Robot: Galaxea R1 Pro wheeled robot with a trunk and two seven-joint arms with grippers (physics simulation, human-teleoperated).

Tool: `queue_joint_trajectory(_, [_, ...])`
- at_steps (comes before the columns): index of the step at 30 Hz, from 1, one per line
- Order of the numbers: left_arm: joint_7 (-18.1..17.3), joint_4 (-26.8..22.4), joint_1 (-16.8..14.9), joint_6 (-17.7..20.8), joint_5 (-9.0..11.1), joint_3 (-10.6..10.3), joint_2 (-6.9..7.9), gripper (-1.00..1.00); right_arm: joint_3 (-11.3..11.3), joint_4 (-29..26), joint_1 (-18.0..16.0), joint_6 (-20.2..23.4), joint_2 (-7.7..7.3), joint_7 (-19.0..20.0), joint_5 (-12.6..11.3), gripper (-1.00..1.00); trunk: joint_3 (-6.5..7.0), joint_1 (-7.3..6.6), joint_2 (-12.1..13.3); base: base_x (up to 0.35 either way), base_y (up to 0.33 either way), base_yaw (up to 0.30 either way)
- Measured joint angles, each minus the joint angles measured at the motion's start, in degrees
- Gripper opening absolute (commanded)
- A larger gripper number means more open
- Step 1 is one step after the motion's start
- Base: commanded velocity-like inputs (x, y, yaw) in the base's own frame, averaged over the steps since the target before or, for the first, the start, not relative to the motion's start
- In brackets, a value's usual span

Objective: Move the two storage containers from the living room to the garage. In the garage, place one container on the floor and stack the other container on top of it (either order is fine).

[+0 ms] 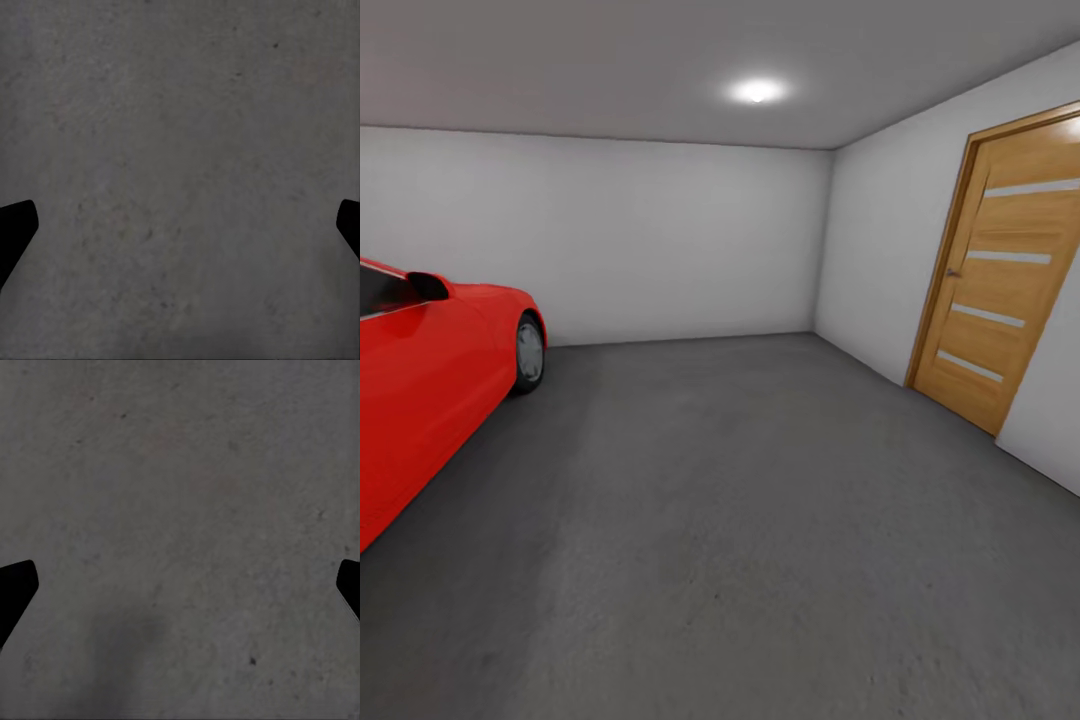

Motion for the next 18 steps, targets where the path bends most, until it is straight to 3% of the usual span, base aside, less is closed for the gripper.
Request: queue_joint_trajectory(18, [0.0,0.0,0.0,0.0,0.0,0.0,0.0,1.0,0.0,0.0,0.0,0.0,0.0,0.0,0.0,1.0,0.0,0.0,0.0,0.345,0.0,0.0])
